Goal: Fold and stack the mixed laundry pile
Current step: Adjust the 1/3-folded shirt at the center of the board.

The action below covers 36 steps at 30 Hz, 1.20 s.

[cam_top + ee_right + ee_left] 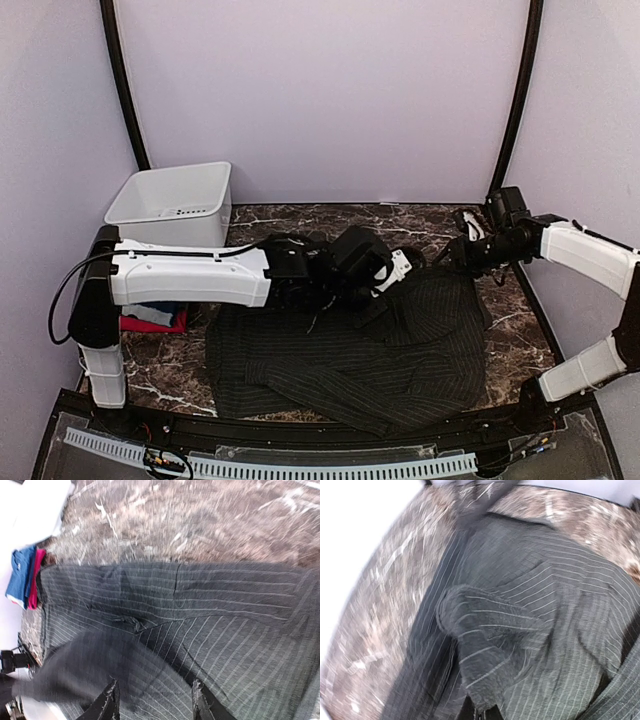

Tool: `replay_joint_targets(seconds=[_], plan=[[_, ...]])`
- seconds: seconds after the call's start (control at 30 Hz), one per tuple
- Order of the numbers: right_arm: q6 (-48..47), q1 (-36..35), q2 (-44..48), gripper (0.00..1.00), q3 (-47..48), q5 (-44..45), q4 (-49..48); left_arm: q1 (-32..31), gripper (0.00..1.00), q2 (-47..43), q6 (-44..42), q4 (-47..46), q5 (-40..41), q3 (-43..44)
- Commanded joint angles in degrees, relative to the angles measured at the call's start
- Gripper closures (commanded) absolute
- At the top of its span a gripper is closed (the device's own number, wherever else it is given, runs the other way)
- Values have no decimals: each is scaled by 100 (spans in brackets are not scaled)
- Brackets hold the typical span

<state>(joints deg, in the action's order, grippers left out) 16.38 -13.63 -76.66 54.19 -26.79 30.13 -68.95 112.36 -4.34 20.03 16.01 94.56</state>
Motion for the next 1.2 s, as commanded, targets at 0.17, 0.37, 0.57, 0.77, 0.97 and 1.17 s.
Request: replay_joint_targets(seconds=[0.17, 0.37, 0.57, 0.77, 0.97, 1.17], plan=[[-119, 295, 538, 55, 207, -599, 370, -1694, 95, 686, -2322, -333, 993, -683], [-99, 269, 901, 57, -163, -1034, 385, -1754, 72, 472, -1493, 448, -54, -929], [54, -147, 1038, 59, -297, -1182, 435, -1660, 54, -832, -774, -66, -772, -1831], [311, -669, 1140, 60, -590, -1093, 357, -422, 49, -1563, 1709, -970, -2664, -2408], [384, -700, 1276, 60, -669, -931, 391, 38, 56, -1009, 3236, -1834, -3448, -2657], [493, -694, 1314, 60, -553, -574, 432, 94, 59, -307, 3725, -2309, -3764, -2482]])
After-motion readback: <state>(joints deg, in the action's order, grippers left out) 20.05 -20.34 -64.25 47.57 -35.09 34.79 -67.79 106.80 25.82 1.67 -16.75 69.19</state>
